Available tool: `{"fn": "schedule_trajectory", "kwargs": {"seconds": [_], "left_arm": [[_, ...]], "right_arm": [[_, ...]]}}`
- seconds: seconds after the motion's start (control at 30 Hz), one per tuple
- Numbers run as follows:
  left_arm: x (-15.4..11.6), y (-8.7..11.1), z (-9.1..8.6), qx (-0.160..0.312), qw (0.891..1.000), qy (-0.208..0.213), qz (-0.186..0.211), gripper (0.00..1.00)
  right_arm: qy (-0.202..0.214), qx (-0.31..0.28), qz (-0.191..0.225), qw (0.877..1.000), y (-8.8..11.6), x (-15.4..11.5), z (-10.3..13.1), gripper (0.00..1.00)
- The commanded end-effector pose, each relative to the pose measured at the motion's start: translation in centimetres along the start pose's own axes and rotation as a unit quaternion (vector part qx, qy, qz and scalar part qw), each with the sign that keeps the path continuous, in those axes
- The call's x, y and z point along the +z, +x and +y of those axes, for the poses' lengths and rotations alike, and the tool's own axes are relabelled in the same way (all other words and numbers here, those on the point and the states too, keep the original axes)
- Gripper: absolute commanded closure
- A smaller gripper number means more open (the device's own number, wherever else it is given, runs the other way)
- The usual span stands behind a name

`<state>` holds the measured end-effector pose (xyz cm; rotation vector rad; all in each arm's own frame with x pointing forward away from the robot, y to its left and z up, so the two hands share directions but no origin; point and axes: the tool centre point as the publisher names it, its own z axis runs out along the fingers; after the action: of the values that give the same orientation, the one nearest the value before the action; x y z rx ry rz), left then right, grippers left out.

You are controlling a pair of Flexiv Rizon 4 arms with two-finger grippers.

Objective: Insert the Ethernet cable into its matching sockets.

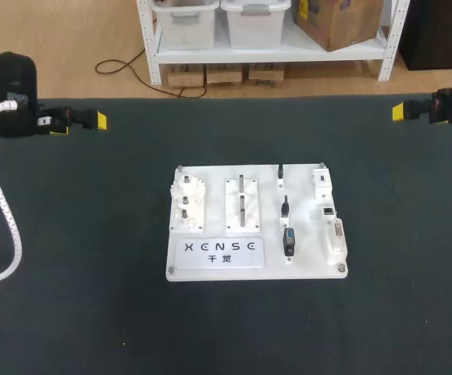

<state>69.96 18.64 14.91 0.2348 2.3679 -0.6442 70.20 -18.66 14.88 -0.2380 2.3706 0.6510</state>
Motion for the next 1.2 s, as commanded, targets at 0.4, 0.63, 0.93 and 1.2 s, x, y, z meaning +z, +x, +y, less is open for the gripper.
{"fn": "schedule_trajectory", "kwargs": {"seconds": [0.4,0.63,0.93,1.2], "left_arm": [[0.8,-0.6,-0.7,0.053,0.998,0.020,0.005,0.00],[3.5,-0.7,-4.3,0.259,0.943,0.208,-0.028,0.00],[6.3,1.7,-10.1,0.415,0.846,0.334,-0.034,0.00],[7.1,4.4,-13.3,0.483,0.773,0.407,-0.053,0.00]], "right_arm": [[0.002,0.000,0.000,1.000,0.0,-0.1,0.1,0.00],[0.002,0.000,0.000,1.000,0.0,-0.1,0.1,0.00],[0.002,0.000,0.000,1.000,0.0,-0.1,0.1,0.00],[0.002,0.000,0.000,1.000,0.0,-0.1,0.1,0.00]]}}
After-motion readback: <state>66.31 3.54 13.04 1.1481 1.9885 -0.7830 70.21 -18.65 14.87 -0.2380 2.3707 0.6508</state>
